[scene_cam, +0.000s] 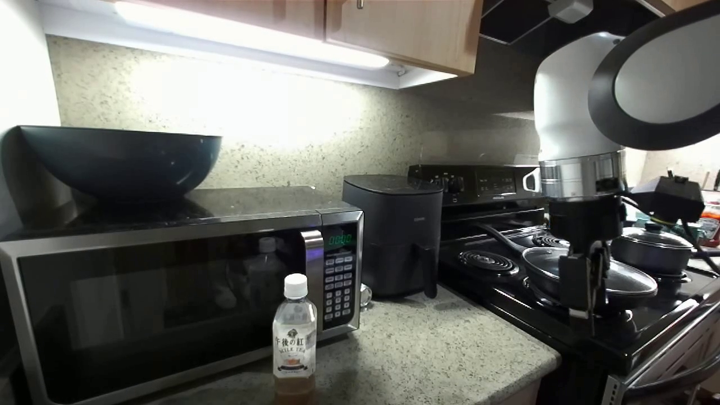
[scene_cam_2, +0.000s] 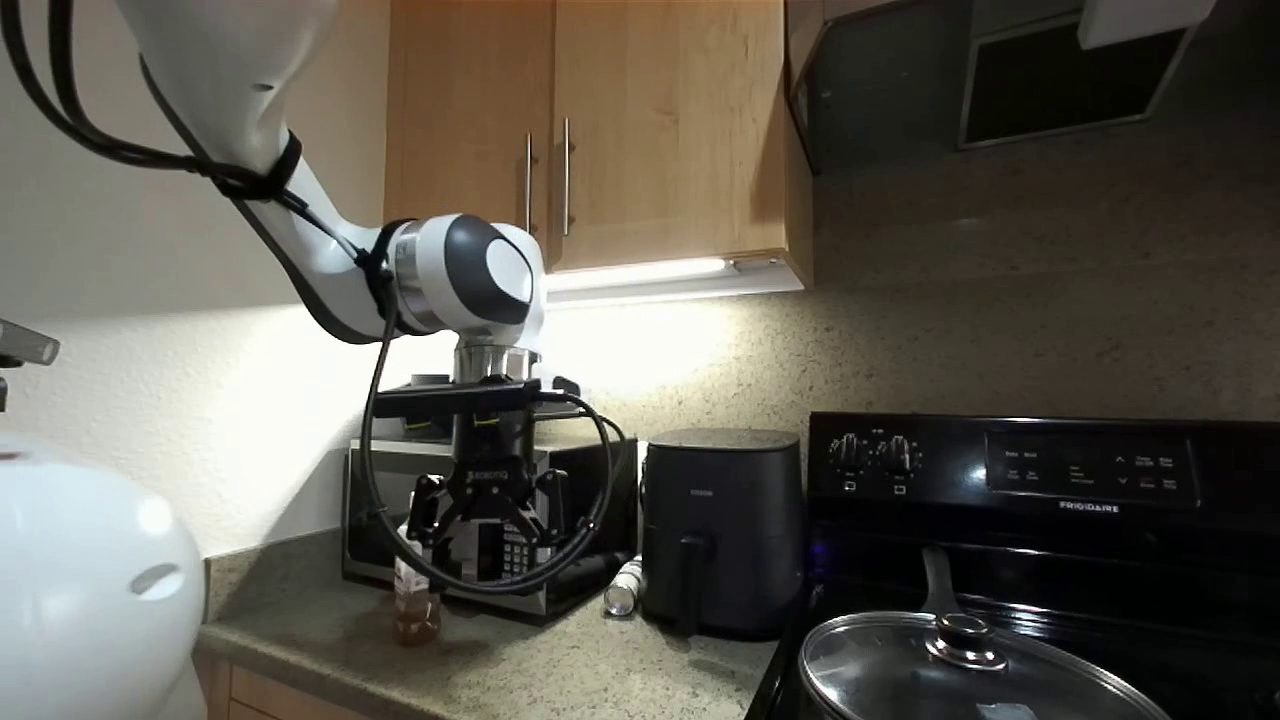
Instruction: Pick up the bottle and put it on top of the microwave
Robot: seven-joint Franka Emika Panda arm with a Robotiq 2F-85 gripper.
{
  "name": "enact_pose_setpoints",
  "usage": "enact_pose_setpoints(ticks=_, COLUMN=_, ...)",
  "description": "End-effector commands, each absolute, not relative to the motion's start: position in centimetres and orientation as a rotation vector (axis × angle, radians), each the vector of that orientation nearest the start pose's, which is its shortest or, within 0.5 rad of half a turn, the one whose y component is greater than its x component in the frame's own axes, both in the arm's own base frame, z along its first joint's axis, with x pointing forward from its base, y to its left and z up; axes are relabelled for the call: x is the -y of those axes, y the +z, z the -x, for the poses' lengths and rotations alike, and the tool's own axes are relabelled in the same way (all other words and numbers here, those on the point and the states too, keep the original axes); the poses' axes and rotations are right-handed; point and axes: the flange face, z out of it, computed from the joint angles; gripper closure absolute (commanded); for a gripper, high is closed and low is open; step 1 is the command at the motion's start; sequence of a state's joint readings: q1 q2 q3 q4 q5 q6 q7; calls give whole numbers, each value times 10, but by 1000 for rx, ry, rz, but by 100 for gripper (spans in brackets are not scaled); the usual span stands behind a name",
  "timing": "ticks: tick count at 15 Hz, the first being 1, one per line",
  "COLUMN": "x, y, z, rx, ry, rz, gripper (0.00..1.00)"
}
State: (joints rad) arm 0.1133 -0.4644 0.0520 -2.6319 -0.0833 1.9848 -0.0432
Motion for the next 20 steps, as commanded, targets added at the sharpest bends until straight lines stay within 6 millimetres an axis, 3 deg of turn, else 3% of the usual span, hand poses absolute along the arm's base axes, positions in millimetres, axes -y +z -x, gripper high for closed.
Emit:
enact_pose_setpoints(ticks=1, x=-92, y=375, z=-394, rx=453, ry=63, rz=3122, gripper=0)
enact_pose_setpoints(ticks=4, x=-125, y=379, z=-425, rx=460, ry=-226, rz=3041, gripper=0)
enact_pose_setpoints(ticks=6, x=-137, y=379, z=-435, rx=480, ry=-314, rz=3007, gripper=0)
enact_pose_setpoints(ticks=7, x=-128, y=382, z=-423, rx=444, ry=-262, rz=3048, gripper=0)
enact_pose_setpoints(ticks=13, x=-141, y=377, z=-435, rx=454, ry=-295, rz=3022, gripper=0)
enact_pose_setpoints(ticks=20, x=-241, y=363, z=-456, rx=691, ry=-246, rz=2921, gripper=0)
